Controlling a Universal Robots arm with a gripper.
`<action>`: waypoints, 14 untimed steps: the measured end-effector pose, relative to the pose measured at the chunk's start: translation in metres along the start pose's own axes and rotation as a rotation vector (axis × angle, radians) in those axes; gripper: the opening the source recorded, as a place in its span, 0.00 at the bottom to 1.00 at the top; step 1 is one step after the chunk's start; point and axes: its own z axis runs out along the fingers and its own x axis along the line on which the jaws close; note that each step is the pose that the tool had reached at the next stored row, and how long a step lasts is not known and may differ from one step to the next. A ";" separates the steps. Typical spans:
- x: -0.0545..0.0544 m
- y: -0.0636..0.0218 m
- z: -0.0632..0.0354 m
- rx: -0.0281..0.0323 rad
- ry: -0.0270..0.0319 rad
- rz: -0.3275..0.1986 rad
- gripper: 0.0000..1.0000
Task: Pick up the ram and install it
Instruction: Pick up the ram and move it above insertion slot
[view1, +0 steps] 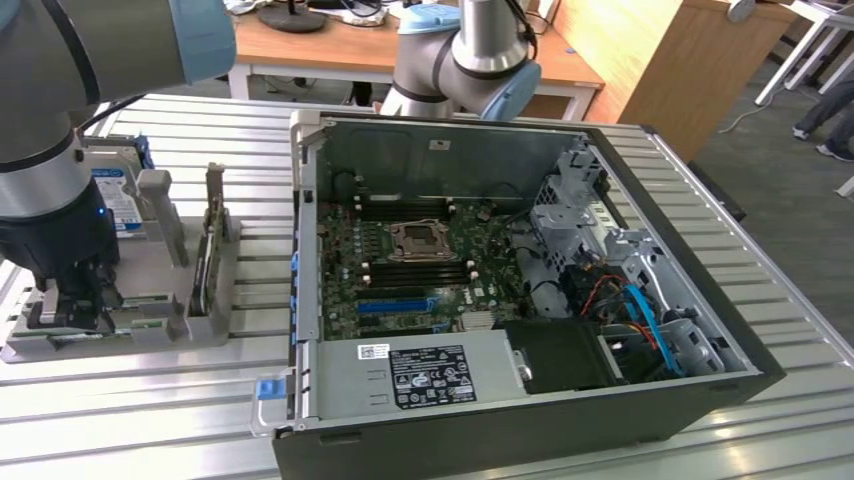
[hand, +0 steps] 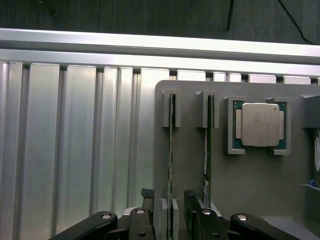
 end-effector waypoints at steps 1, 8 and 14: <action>0.000 -0.0001 0.0003 -0.0001 0.0000 0.000 0.37; 0.000 -0.0005 0.0107 0.0000 0.0000 0.000 0.37; 0.000 -0.0008 0.0173 0.0000 0.0000 0.000 0.37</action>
